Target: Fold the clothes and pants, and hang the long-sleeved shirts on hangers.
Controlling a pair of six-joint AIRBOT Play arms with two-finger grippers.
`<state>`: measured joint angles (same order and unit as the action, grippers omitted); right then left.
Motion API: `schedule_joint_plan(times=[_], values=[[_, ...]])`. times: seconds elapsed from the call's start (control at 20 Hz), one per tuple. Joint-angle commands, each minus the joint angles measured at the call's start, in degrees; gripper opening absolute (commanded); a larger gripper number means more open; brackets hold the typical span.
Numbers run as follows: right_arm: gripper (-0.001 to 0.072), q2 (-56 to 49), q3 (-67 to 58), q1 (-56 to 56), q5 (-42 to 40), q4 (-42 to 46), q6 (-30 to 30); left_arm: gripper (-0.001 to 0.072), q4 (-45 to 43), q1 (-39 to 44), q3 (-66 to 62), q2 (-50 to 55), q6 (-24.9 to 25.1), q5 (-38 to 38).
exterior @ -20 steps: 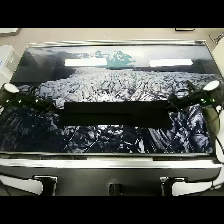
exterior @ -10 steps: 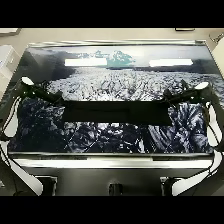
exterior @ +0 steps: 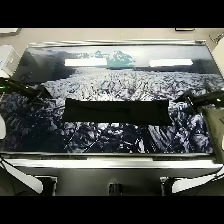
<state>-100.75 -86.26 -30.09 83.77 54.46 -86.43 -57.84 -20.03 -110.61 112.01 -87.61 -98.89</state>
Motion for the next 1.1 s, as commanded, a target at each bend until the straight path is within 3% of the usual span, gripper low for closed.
schedule_joint_plan(times=[0.0, 0.25, 0.45, 0.6, 0.7, 0.75, 0.8, 0.85, 0.9, 0.95, 1.0, 1.05], values=[[0.0709, 0.42, 4.72, -3.56, 0.35, 3.21, 2.71, 0.0664, -0.66, -2.14, -0.92, -4.28, -2.03, -2.60], [0.0710, -4.57, 10.93, 0.33, -4.07, -8.98, 11.80, 0.0664, -0.66, 1.92, -0.92, -10.05, -1.99, -2.75], [0.0703, -6.32, 10.91, 6.40, -9.66, -16.20, 14.71, 0.0664, -0.61, 6.97, -0.92, -12.98, -1.75, -2.71], [0.0592, -6.29, 10.86, 10.36, -11.72, -16.48, 14.45, 0.0663, -0.63, 10.95, -0.92, -13.20, -1.29, -2.21], [0.0301, -5.57, 10.60, 11.82, -9.92, -16.33, 14.45, 0.0661, -0.63, 14.16, -0.92, -13.14, -1.31, -0.20], [0.0050, -4.57, 10.43, 12.07, -8.83, -16.33, 13.75, 0.0659, -0.63, 15.91, -0.90, -13.00, -1.31, 1.05], [0.0039, -3.17, 10.38, 12.13, -8.33, -16.28, 12.92, 0.0657, -0.63, 18.03, -0.90, -12.74, -1.18, 2.58], [0.0038, -1.14, 10.38, 12.13, -8.15, -16.31, 12.87, 0.0613, -0.63, 20.22, -0.59, -12.48, -0.90, 4.55], [0.0037, 0.94, 10.38, 12.13, -8.15, -16.31, 11.78, 0.0444, -0.63, 22.93, 0.26, -12.17, -0.90, 7.39], [0.0037, 3.32, 10.38, 12.13, -7.82, -16.33, 10.60, 0.0225, -0.61, 25.70, 1.70, -11.93, -0.63, 10.84], [0.0037, 5.55, 10.38, 12.13, -7.32, -16.35, 9.57, 0.0064, -0.61, 29.07, 3.72, -11.52, 0.76, 15.06], [0.0037, 8.04, 10.38, 12.13, -6.75, -16.33, 8.17, 0.0029, -0.61, 32.30, 5.79, -10.88, 1.31, 19.39]])
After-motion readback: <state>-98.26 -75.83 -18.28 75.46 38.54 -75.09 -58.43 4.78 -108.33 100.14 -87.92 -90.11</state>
